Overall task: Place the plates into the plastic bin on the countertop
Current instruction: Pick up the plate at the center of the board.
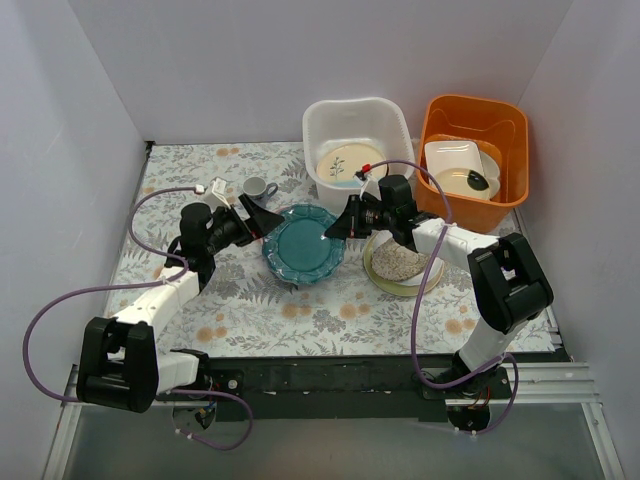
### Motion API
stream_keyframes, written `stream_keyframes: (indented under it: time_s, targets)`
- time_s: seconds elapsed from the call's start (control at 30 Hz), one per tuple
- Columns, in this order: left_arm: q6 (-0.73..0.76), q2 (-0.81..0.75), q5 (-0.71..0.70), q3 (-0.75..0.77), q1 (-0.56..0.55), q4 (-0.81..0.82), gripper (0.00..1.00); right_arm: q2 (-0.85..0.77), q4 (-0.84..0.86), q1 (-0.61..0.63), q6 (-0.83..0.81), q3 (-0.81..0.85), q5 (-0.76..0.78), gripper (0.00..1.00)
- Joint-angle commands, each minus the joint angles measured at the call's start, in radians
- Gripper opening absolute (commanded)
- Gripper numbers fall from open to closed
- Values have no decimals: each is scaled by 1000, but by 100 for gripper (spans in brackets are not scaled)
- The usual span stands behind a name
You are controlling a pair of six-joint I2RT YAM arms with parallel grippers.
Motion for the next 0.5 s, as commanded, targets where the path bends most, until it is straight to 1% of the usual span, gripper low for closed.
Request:
stream_keyframes:
  time_s: [0.0, 0.27, 0.47]
  targets:
    - [31, -22, -34, 46, -2, -29, 98, -40, 97, 7, 23, 39, -50, 1]
    - [42, -28, -97, 55, -2, -74, 98, -36, 69, 4, 12, 68, -58, 1]
    - [51, -10, -131, 92, -2, -117, 98, -49, 51, -18, 6, 81, -55, 1]
